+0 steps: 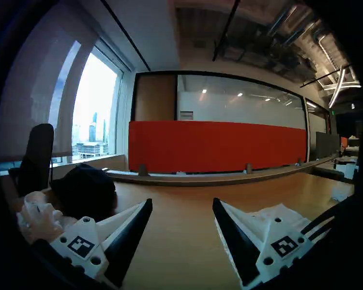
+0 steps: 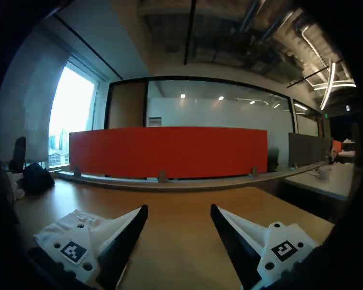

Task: Fold towel

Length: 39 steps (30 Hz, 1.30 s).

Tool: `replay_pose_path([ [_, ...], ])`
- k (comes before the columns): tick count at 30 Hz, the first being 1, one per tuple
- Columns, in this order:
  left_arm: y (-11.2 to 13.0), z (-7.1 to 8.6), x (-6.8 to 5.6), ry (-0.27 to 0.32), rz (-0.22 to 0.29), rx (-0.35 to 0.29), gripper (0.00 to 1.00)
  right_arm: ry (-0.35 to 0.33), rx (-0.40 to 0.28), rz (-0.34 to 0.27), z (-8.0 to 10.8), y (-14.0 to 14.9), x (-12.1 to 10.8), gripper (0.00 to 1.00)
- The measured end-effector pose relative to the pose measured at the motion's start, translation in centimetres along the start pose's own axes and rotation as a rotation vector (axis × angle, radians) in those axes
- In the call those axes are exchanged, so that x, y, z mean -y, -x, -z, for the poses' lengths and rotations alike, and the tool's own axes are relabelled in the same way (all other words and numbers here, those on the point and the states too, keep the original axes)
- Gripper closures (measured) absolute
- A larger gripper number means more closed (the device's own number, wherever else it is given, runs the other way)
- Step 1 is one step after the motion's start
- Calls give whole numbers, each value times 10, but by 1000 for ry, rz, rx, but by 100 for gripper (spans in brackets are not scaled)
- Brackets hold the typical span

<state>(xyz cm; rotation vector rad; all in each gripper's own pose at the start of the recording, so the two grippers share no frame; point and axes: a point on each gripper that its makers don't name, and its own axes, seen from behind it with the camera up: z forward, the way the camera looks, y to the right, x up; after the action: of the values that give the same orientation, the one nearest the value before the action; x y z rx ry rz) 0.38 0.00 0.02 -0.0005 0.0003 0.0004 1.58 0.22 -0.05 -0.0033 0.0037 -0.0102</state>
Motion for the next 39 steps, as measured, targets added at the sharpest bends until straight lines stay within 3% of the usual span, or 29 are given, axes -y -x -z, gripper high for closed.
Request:
replay_pose_path([
  [14,-96,-4,1,20,-30,10,8,12,-5,35,-2,-99,8,0],
  [22,-134,-5,-4,43,-44,31,8,-1,6,58,-3,-139,14,0],
  [30,-144,-7,-18,100,-72,81,8,-70,48,100,-4,-151,22,0],
  [39,-123,0,-47,246,-129,186,8,-246,145,173,0,-134,52,0],
])
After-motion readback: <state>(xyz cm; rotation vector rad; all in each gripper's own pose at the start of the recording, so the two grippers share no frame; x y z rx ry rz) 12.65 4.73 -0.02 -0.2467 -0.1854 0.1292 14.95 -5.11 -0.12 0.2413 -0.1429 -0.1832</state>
